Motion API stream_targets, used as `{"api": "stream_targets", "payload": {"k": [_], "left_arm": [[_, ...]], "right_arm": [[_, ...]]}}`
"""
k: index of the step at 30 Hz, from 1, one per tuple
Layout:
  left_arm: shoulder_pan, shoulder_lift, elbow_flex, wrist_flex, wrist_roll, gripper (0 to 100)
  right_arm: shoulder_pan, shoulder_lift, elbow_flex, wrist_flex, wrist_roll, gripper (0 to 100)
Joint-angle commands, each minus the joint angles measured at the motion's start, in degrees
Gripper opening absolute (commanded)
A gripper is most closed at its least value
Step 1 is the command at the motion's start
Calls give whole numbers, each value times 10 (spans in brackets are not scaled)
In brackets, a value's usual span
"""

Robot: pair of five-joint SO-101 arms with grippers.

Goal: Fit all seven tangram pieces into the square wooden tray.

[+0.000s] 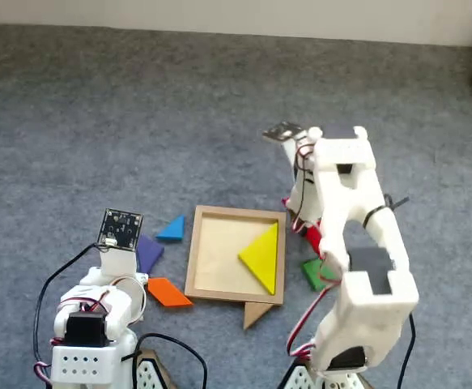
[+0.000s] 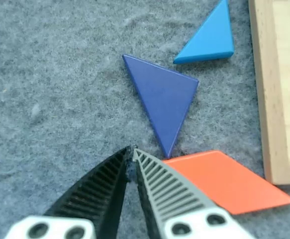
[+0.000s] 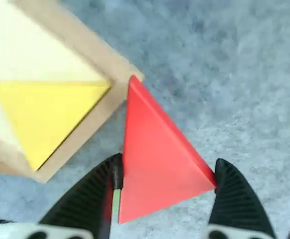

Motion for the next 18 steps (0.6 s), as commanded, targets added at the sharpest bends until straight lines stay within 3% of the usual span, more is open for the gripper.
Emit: {"api": "stream_targets", "payload": {"k": [1, 8, 18], "left_arm": [[9, -14, 12, 2, 3, 5], [9, -14, 12, 2, 3, 5], [9, -14, 12, 2, 3, 5]], "right_arm": [[-41, -101, 22, 9, 1, 176], [-171, -207, 139, 0, 4, 176], [-316, -237, 250, -130, 55, 176]]}}
